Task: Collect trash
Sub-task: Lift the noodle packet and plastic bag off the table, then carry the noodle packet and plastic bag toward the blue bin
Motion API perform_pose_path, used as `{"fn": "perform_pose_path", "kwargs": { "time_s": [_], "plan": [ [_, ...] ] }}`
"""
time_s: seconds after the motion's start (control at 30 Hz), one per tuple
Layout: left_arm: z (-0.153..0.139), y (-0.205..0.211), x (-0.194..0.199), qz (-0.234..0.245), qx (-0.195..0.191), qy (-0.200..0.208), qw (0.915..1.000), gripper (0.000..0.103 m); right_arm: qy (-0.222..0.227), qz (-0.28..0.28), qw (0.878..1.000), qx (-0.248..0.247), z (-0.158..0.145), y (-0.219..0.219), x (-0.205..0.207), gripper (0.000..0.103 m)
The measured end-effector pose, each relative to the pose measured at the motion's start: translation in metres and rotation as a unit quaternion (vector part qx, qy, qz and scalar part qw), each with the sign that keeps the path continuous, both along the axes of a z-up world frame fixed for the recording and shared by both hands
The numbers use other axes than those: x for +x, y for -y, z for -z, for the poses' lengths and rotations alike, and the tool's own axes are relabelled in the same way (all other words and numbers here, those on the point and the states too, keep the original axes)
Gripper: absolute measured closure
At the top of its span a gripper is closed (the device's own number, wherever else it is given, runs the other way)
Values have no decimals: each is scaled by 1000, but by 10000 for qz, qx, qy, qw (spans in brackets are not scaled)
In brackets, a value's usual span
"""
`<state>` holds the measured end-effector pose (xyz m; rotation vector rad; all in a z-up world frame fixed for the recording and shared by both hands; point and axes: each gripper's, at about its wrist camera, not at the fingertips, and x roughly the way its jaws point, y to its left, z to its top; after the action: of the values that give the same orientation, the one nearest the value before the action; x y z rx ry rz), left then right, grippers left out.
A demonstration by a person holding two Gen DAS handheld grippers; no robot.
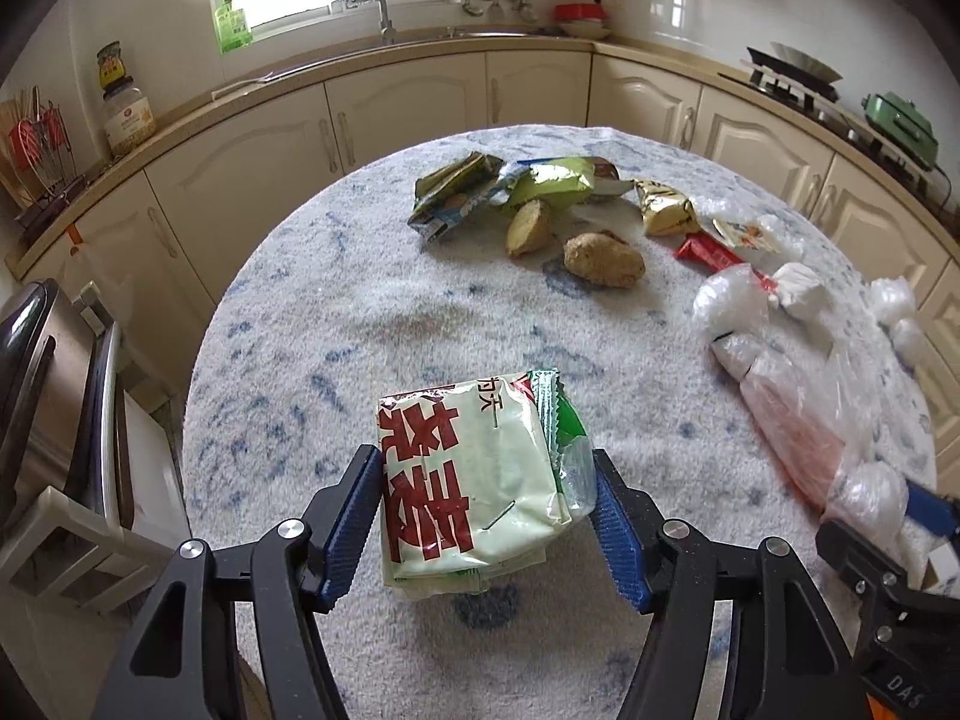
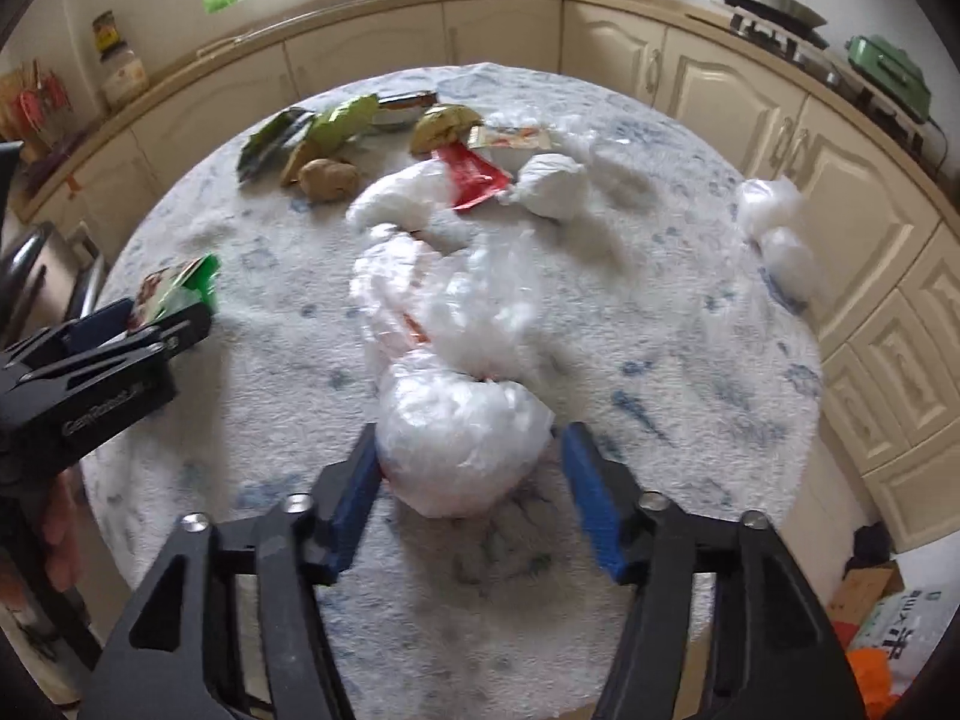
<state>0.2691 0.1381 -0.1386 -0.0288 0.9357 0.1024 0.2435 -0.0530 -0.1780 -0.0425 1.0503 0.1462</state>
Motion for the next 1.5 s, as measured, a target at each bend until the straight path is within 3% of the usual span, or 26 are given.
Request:
{"fn": "perform_pose_path", "kwargs": {
  "time_s": [0.2, 0.33, 0.37, 0.43, 0.5, 0.6, 0.8, 1.17, 1.5],
  "plan": [
    [-1, -5, -2, -170, -14, -38, 9998, 41, 246, -119, 9996, -107, -3, -11, 29, 2],
    [0, -8, -1, -322, -24, -85, 9994, 41, 233, -287, 9980, -521, 11, -29, 45, 2],
    [1, -9, 0, -332, -25, -97, 9994, 41, 259, -379, 9972, -593, 17, -33, 46, 4],
    [3, -9, 0, -363, -14, -131, 9993, 41, 450, -513, 9974, -231, 17, -32, 42, 16],
    [5, -9, 2, -377, 14, -155, 9992, 41, 474, -553, 9972, 156, 16, -27, 37, 53],
    [6, -8, 3, -383, 17, -142, 9992, 41, 461, -485, 9974, 274, 14, -17, 33, 66],
    [2, -2, -1, -306, -10, -69, 9995, 41, 195, -138, 9957, 893, 9, 8, 30, 70],
    [-12, 33, -7, 144, 100, 108, 9998, 41, 329, 384, 9938, 987, -1, 45, 10, 71],
    [-25, 100, -6, 954, 236, 271, 9948, 41, 657, 1052, 9873, 997, -18, 105, -10, 72]
  ]
}}
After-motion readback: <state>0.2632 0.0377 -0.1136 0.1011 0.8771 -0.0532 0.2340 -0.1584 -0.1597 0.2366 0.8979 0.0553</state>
